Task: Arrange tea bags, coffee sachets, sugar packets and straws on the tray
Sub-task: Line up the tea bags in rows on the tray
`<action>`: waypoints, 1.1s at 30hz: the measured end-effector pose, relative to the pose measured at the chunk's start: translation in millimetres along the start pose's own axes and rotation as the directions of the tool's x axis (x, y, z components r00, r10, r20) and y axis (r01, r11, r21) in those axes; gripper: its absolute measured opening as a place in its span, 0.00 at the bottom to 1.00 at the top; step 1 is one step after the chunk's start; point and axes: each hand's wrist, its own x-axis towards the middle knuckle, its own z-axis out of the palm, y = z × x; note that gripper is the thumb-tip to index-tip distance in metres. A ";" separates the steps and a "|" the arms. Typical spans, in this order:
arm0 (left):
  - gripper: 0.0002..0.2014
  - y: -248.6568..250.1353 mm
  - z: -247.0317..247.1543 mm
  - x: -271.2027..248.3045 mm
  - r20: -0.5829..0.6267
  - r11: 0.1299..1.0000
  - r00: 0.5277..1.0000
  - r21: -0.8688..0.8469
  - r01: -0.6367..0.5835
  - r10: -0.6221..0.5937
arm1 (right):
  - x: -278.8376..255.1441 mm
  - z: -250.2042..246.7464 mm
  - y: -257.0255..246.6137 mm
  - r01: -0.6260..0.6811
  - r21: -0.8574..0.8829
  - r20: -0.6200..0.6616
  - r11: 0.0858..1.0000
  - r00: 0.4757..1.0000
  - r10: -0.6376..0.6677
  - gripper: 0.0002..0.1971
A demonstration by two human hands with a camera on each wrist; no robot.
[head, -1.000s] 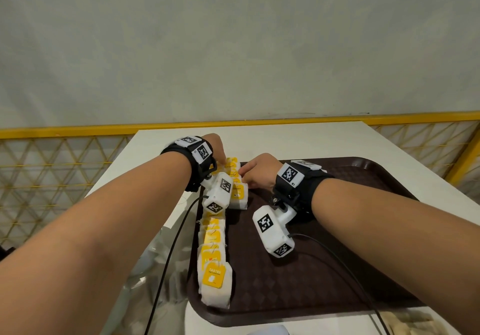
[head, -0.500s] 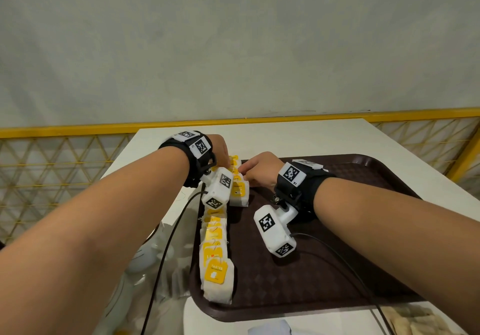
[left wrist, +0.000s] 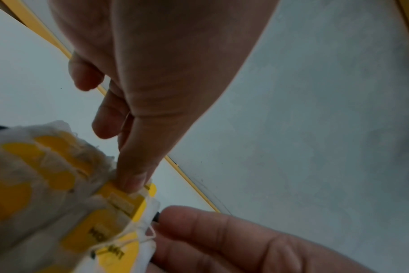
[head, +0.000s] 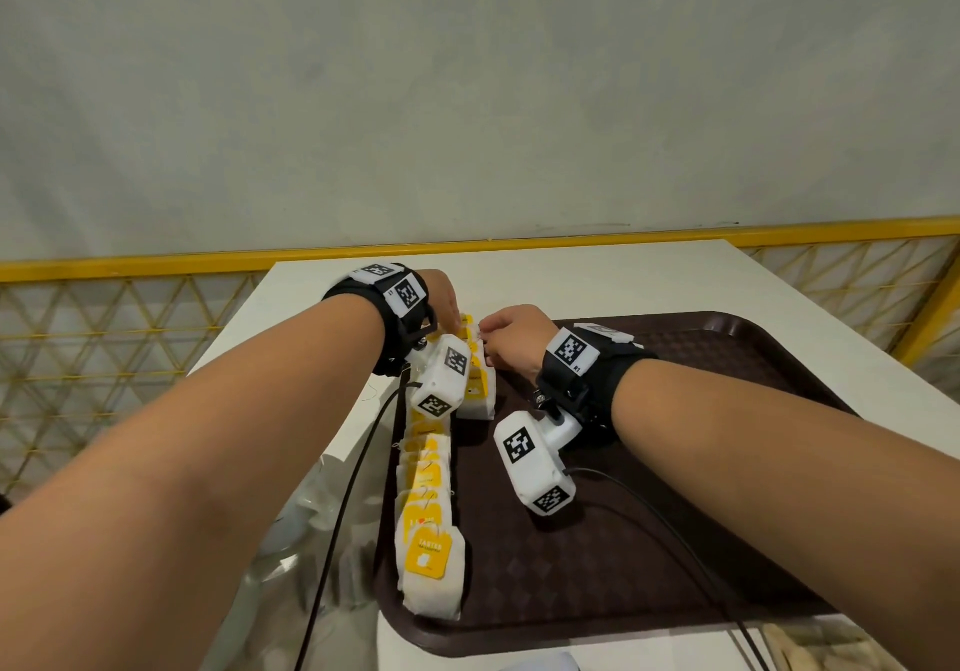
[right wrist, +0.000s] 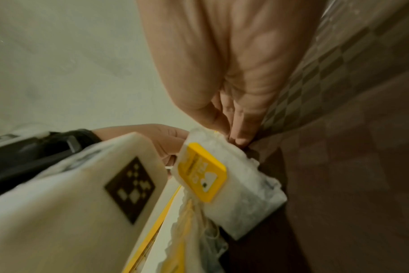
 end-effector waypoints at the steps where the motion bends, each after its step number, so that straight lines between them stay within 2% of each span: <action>1: 0.14 0.4 1.5 0.6 -0.007 1.000 1.000 0.019 -0.006 0.007 | -0.6 -0.6 -0.2 0.014 -0.050 0.004 0.999 1.000 -0.013 0.18; 4: 0.14 2.0 4.0 0.9 -0.030 0.998 0.999 0.057 -0.025 0.027 | -2.2 -2.6 -1.3 0.038 -0.123 0.015 0.992 0.999 -0.036 0.19; 7: 0.14 0.5 -1.4 -3.2 -0.064 1.000 0.998 0.006 -0.030 0.030 | -3.9 -3.4 -1.1 0.036 -0.117 0.026 0.992 0.999 -0.033 0.18; 11: 0.12 -5.8 -10.9 -13.0 -0.096 0.997 0.995 -0.059 -0.045 0.039 | -5.3 -5.6 2.2 0.011 -0.018 0.000 1.000 1.000 -0.011 0.15; 14: 0.10 -10.2 -14.6 -20.4 -0.046 0.996 0.996 -0.058 -0.074 0.071 | -9.1 -15.2 5.7 -0.060 0.119 0.051 0.991 0.997 0.055 0.08; 16: 0.09 -11.0 -16.6 -25.6 -0.009 0.997 0.997 -0.021 -0.076 0.076 | -14.5 -20.1 5.6 -0.075 0.137 0.094 0.988 0.994 0.062 0.05; 22: 0.08 -6.9 -13.9 -34.8 0.047 0.996 0.995 0.010 -0.085 0.084 | -20.8 -15.3 6.1 -0.078 0.082 0.136 0.994 0.988 0.066 0.12; 25: 0.11 -3.1 -7.8 -34.7 0.021 0.994 0.994 0.016 -0.105 0.105 | -23.8 -10.6 5.2 -0.063 0.045 0.126 0.997 0.990 0.057 0.14; 29: 0.10 -1.4 -5.7 -35.3 -0.054 0.995 0.994 -0.001 -0.096 0.096 | -24.3 -9.0 1.6 -0.079 0.027 0.108 0.996 0.991 0.076 0.15; 33: 0.17 0.3 -6.3 -37.4 0.018 0.998 0.998 0.011 -0.055 0.055 | -20.6 -7.6 -1.5 -0.107 0.052 0.096 0.993 0.990 0.102 0.15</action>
